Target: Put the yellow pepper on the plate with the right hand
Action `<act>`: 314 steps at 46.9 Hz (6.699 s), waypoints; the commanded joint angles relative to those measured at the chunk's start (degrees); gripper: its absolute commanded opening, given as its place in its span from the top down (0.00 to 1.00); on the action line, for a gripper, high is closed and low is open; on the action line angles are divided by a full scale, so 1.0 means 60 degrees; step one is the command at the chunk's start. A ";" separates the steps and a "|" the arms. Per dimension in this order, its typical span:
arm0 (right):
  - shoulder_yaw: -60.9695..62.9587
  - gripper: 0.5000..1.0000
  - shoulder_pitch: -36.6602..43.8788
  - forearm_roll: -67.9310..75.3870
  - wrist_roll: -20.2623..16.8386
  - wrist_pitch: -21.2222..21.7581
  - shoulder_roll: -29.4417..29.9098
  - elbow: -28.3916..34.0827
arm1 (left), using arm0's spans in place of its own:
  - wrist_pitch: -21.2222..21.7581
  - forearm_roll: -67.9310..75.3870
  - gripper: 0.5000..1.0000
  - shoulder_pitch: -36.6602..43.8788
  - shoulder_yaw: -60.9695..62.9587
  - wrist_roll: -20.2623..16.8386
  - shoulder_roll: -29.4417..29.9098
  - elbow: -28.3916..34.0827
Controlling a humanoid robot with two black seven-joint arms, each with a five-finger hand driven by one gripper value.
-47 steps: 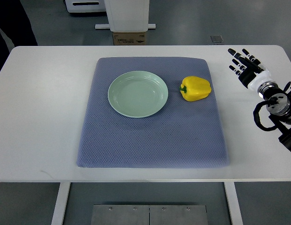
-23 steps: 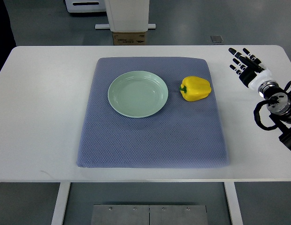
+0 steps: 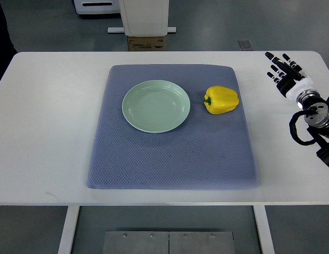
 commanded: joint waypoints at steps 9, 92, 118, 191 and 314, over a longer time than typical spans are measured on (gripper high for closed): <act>-0.0151 0.00 -0.0014 -0.0058 0.0827 0.0119 -0.0013 0.0029 | 0.0001 0.0000 0.00 0.0000 -0.0001 0.0001 0.0000 0.0004; -1.1841 0.00 0.4132 -0.6328 0.2513 -0.0467 -0.0687 0.2051 | -0.0013 0.0000 0.00 0.0000 -0.0001 0.0001 0.0000 -0.0011; -1.2544 0.09 0.4088 -0.6328 0.2513 -0.0467 0.0016 0.1274 | 0.0001 0.0000 0.00 0.0000 -0.0001 0.0001 0.0000 0.0004; -1.2120 1.00 0.4586 -0.6167 0.2498 -0.0452 0.1173 0.0849 | -0.0013 0.0000 0.00 -0.0014 -0.0001 0.0001 0.0000 0.0003; -0.1895 0.00 0.0455 -0.2872 0.2220 -0.0321 0.0661 -0.0337 | -0.0013 0.0000 0.00 0.0000 -0.0001 0.0001 0.0000 0.0003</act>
